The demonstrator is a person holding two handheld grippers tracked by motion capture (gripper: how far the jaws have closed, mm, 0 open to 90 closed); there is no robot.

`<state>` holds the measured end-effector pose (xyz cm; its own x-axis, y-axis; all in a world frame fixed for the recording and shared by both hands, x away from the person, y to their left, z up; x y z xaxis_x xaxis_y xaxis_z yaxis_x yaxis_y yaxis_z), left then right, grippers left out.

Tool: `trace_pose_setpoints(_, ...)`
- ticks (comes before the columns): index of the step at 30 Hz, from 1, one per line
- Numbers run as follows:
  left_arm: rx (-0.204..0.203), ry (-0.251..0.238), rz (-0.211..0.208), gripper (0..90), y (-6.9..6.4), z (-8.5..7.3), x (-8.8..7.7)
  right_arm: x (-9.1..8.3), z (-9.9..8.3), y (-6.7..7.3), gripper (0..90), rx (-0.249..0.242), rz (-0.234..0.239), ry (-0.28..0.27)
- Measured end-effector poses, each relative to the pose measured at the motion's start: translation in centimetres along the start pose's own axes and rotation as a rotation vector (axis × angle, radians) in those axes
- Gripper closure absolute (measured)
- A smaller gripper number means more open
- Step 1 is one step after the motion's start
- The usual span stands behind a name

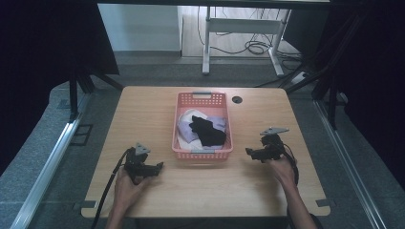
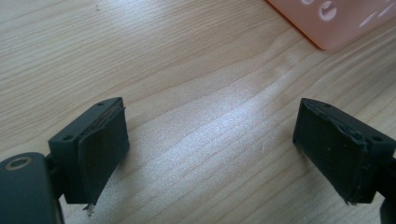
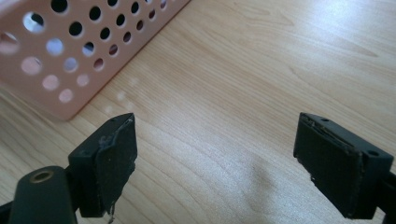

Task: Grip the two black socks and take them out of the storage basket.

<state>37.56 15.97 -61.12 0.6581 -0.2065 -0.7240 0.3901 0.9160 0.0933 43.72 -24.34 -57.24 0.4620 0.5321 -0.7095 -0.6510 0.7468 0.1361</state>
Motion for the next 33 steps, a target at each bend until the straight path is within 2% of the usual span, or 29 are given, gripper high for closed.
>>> trace_pose_setpoints(13,-0.004,-0.002,0.0,10.2,-0.1,0.0,0.0,0.0,0.0,-0.1,13.3,-0.007,-0.007,0.006)
trace_pose_setpoints(24,-0.007,0.0,0.006,10.2,-0.1,0.0,0.0,-0.2,0.3,0.6,13.1,-0.024,0.01,0.015)
trace_pose_setpoints(33,-0.003,0.001,0.004,10.2,-0.1,0.0,-0.1,-0.9,1.2,1.0,11.8,-0.04,0.018,-0.005)
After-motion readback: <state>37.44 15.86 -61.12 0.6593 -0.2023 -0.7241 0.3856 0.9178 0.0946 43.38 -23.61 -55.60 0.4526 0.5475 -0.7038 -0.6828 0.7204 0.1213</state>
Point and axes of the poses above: each handheld gripper's, and its own axes: x roughly forward along the jaws, z roughly out of its top, y roughly to its left, the point moved 9 cm from there along x, roughly forward along the jaws, and after that the axes turned 10 degrees about z, right-handed, at the moved point
